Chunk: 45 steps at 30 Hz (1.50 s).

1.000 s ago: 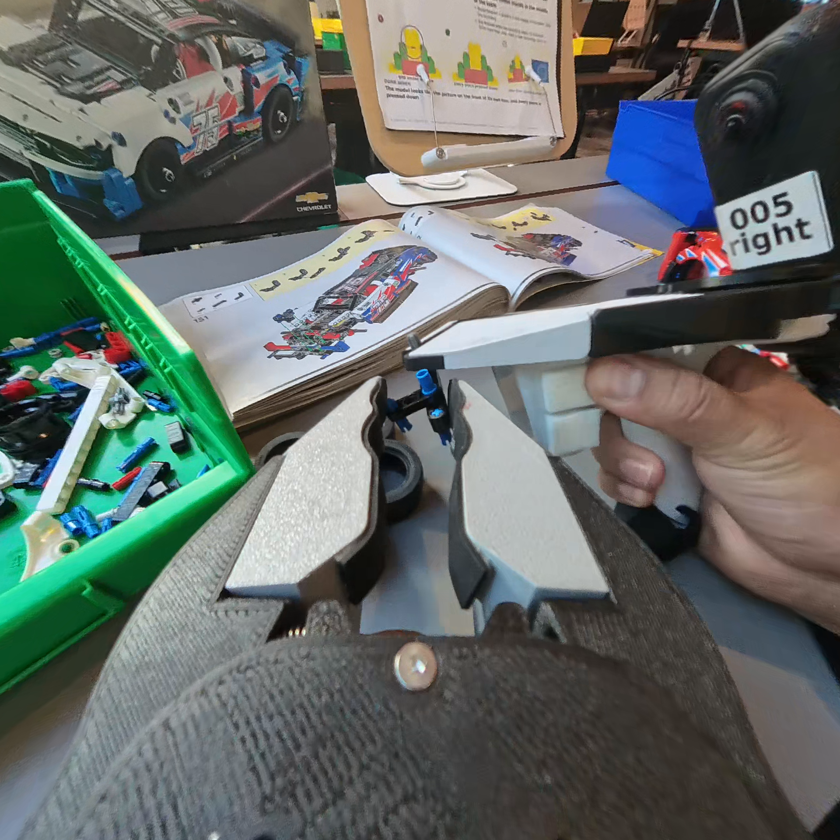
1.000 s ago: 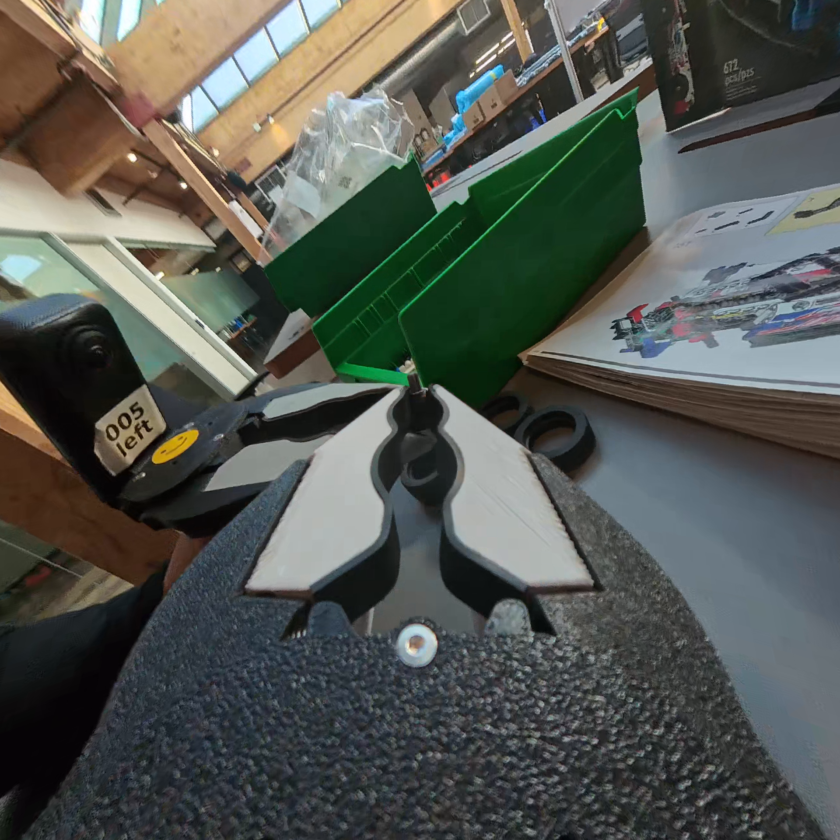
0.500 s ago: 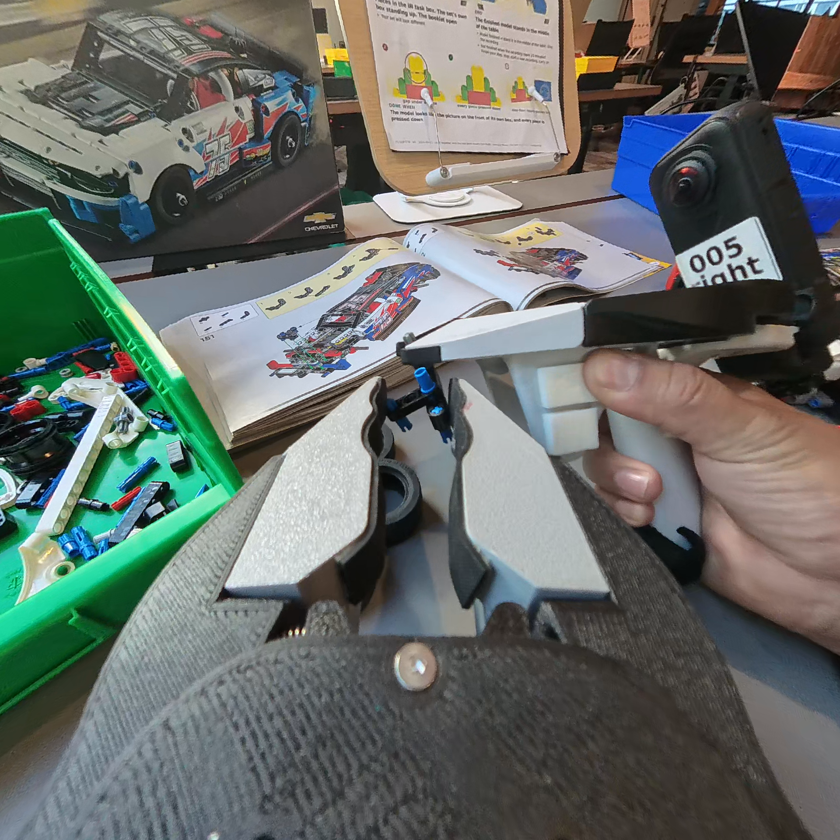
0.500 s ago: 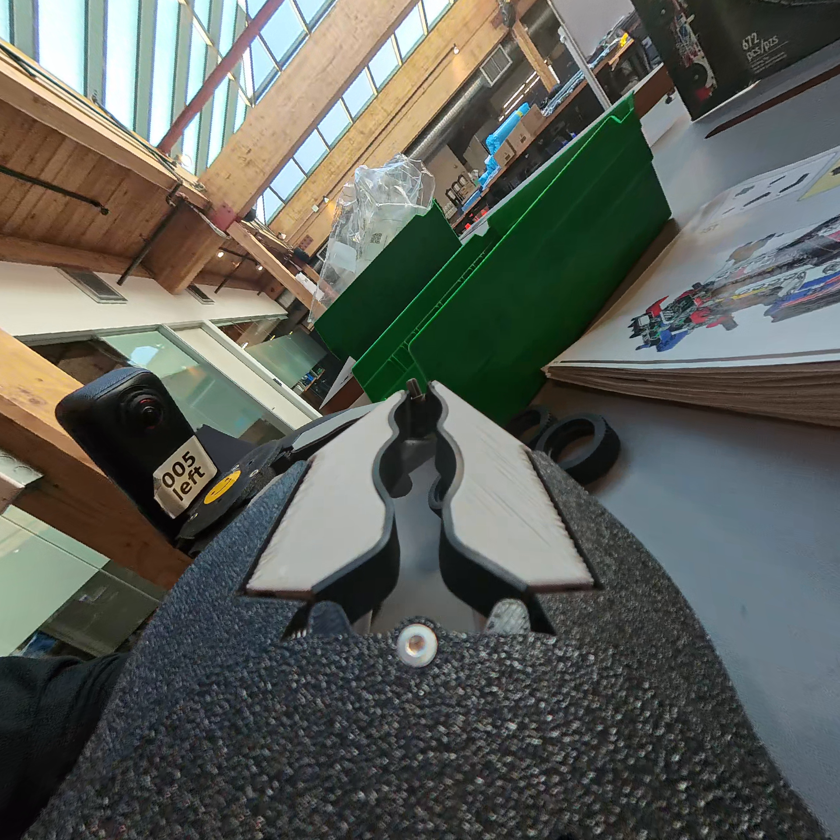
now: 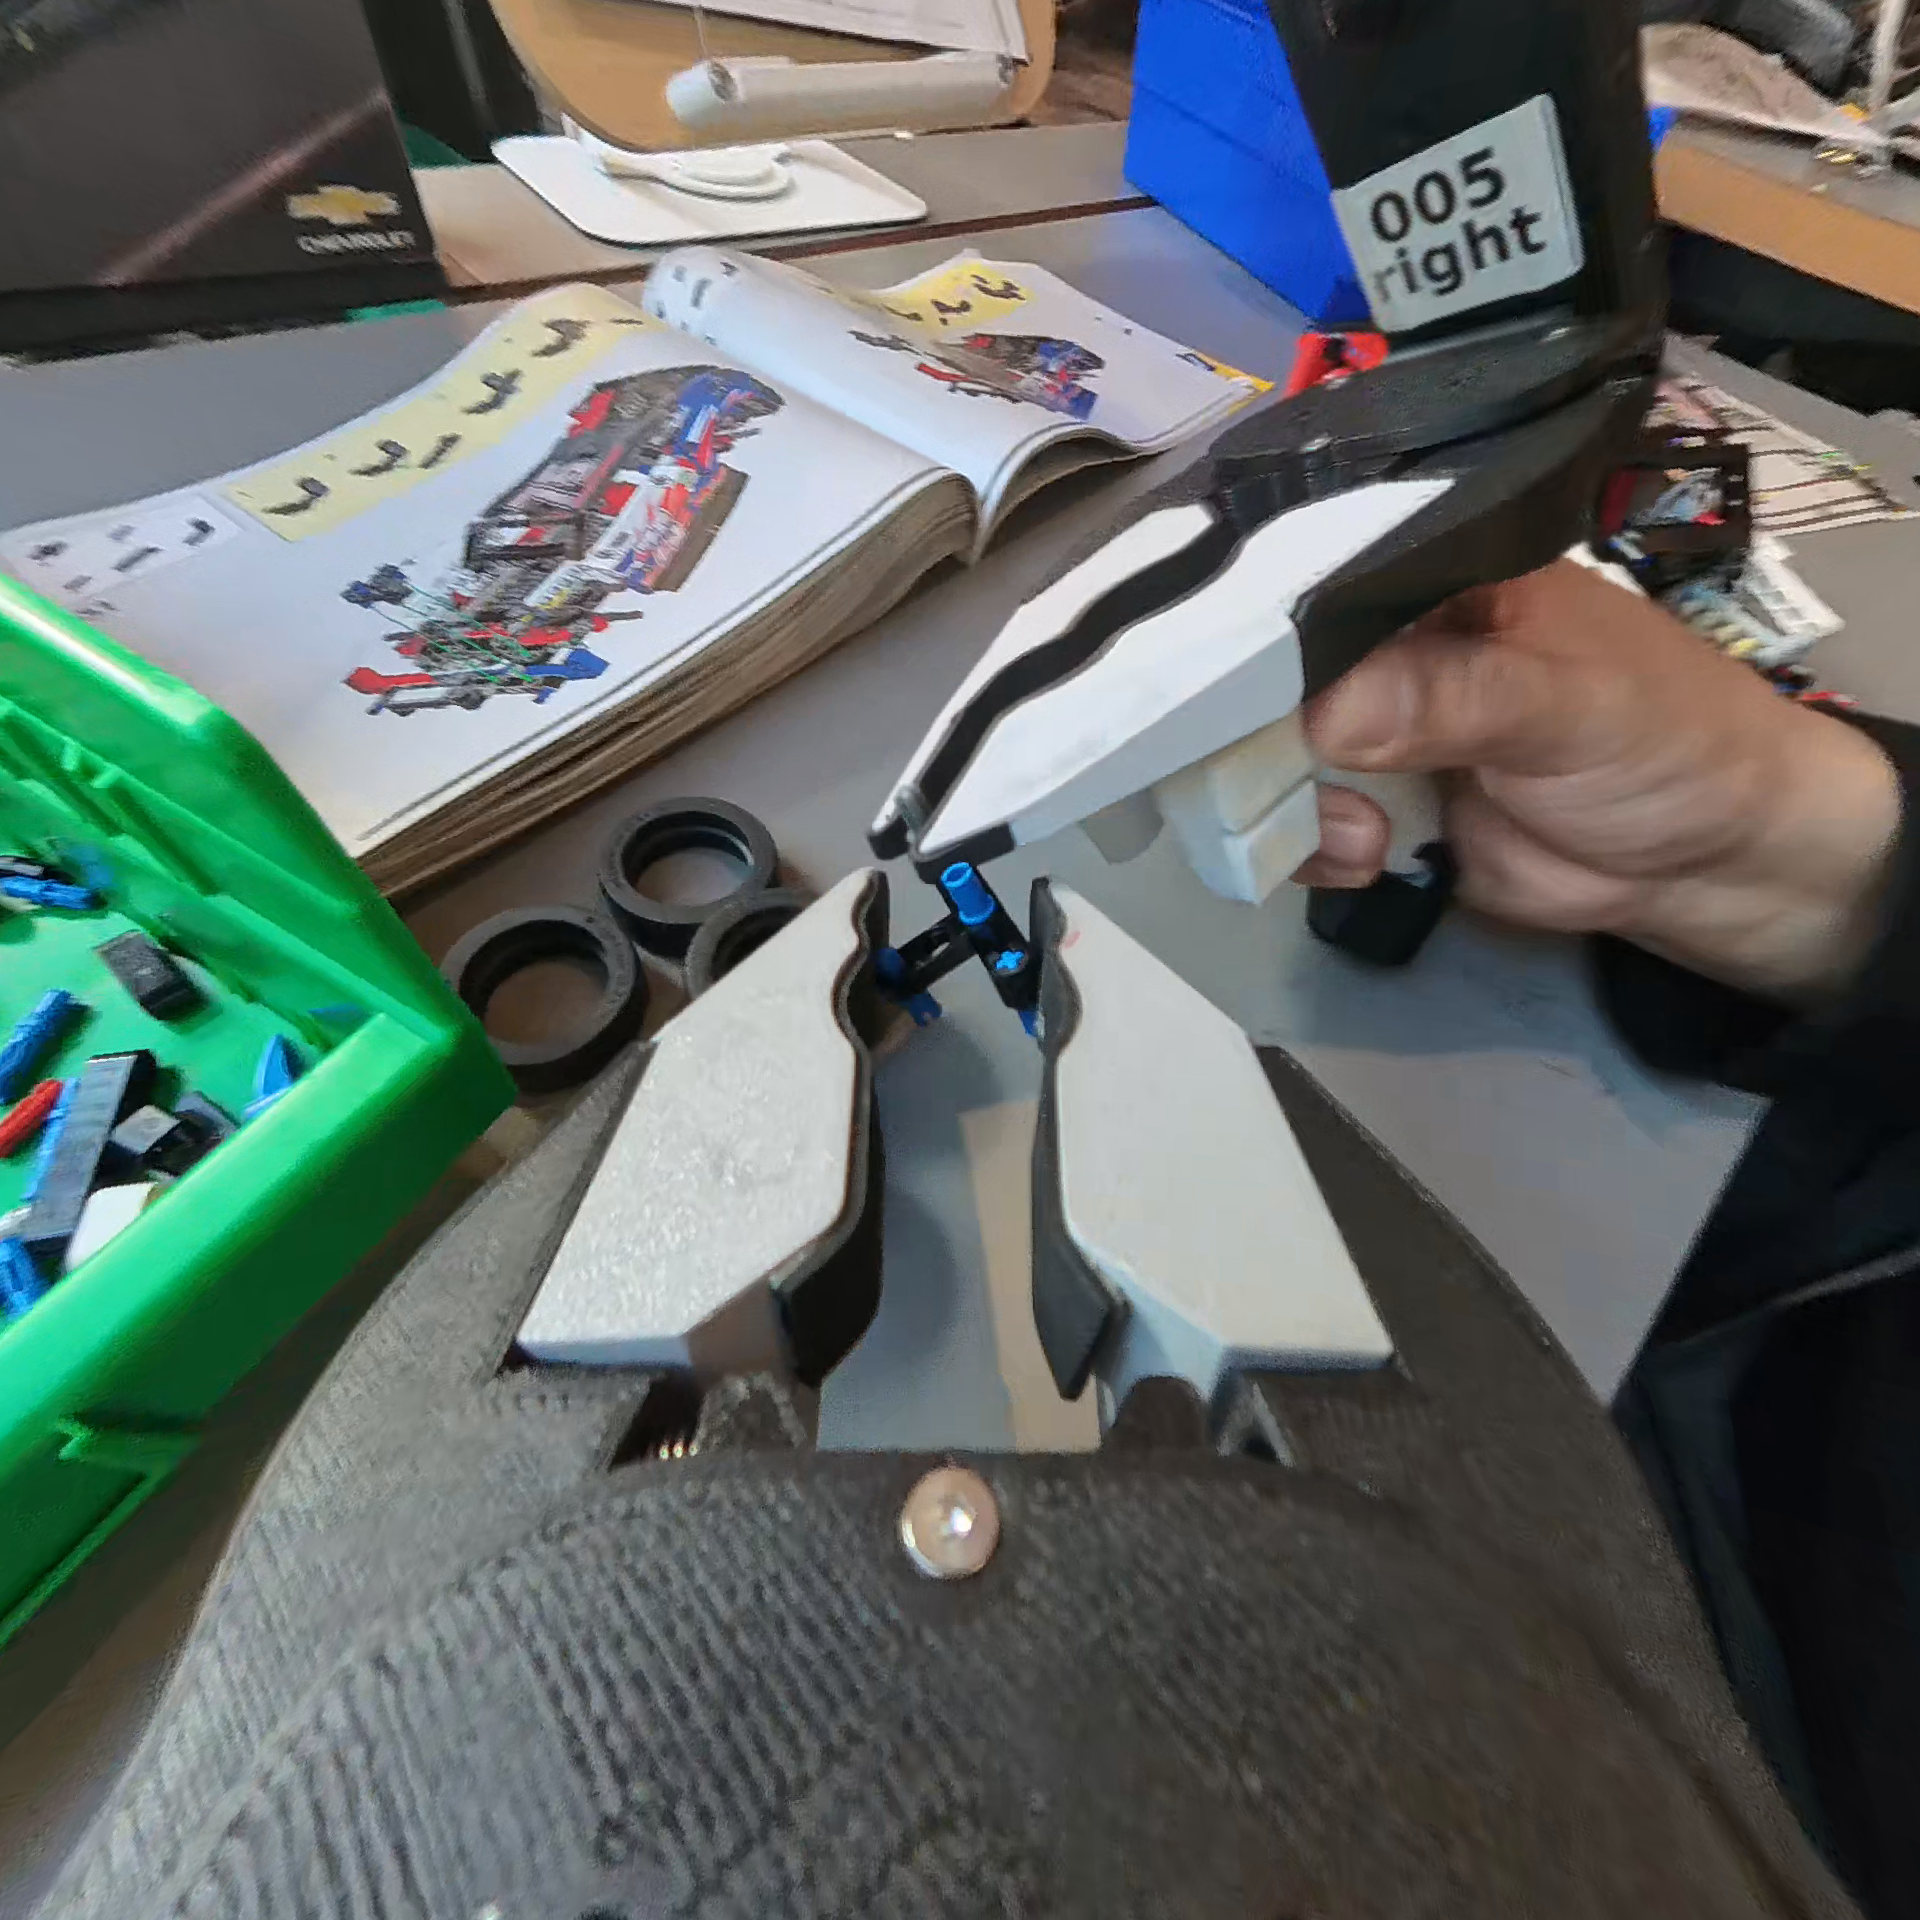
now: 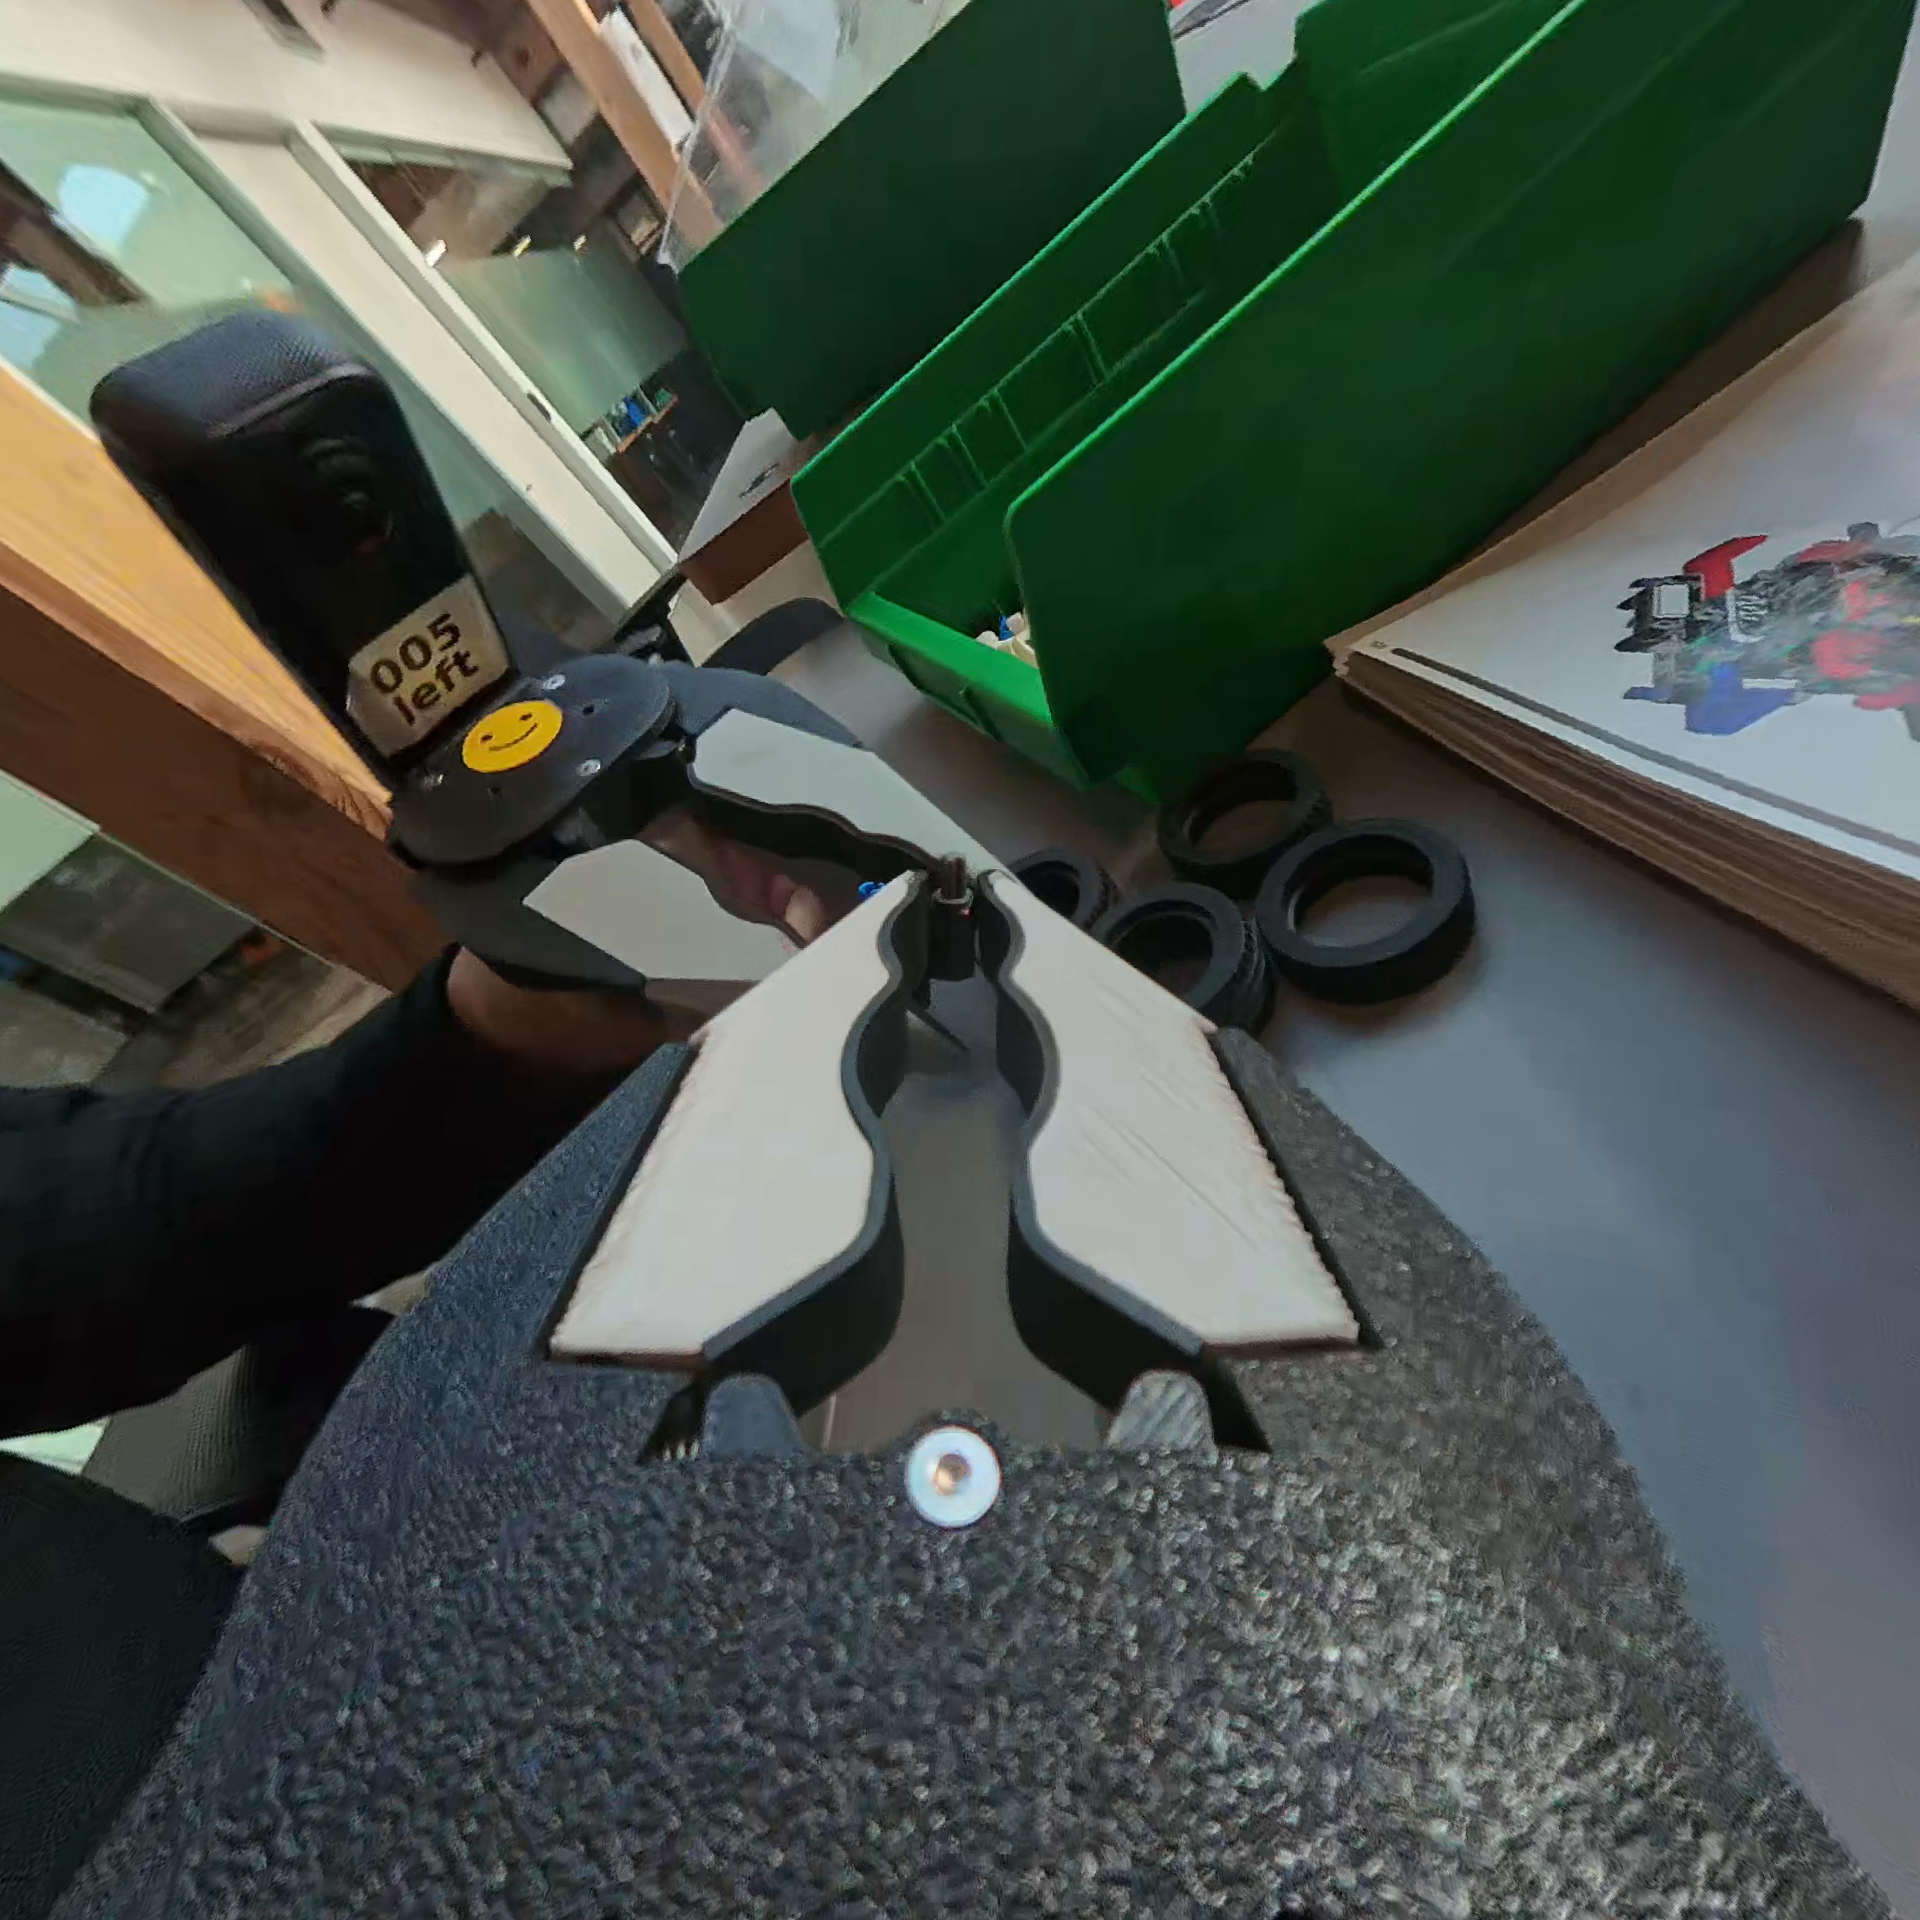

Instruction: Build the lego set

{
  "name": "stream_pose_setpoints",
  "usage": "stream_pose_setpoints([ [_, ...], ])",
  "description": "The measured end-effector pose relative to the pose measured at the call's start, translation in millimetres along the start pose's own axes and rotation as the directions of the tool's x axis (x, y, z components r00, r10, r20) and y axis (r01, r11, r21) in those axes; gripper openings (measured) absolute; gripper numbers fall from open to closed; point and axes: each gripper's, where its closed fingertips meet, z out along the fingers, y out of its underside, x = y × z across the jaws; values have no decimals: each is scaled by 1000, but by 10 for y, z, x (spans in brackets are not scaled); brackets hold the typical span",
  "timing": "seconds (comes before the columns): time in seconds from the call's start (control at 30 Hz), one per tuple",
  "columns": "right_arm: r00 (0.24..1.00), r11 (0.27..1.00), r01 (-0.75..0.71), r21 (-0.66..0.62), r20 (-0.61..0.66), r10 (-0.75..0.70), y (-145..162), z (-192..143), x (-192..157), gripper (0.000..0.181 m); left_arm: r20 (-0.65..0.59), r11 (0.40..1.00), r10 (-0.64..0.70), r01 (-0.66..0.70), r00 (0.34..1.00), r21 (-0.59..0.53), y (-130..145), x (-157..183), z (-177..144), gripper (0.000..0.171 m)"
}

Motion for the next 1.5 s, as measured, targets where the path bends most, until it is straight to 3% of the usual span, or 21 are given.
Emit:
stream_pose_setpoints([
  [0.1,997,1000,13,9,81,-14,6,-93,-137,8,-198,997,-72,74,978,4,-28,206,-51,25],
  [0.3,986,997,79,2,149,-79,87,-359,-388,0,-427,987,-126,158,895,40,-51,448,-240,25],
  [0.4,978,987,155,-41,150,-147,152,-352,-484,5,-466,985,-142,173,873,22,-36,511,-255,25],
  [0.53,983,994,92,-55,167,-81,148,-363,-470,16,-481,985,-134,171,867,32,-52,564,-266,25],
  [0.7,996,993,65,-100,64,-58,206,-381,-358,13,-360,995,-66,91,931,51,-32,510,-185,25],
  [0.83,998,992,57,-113,-13,-58,249,-331,-254,4,-179,999,9,-1,984,43,-10,392,-92,25],
  [1.0,1000,998,24,-58,4,-24,219,-320,-208,6,-102,1000,21,-22,995,-5,64,379,-14,25],
  [1.3,996,991,60,-117,-56,-67,303,-266,-79,8,-28,998,52,-53,998,-19,65,341,43,26],
  [1.5,981,983,123,-139,-132,-141,315,-230,-27,6,62,988,133,-127,989,-92,158,265,80,25],
])
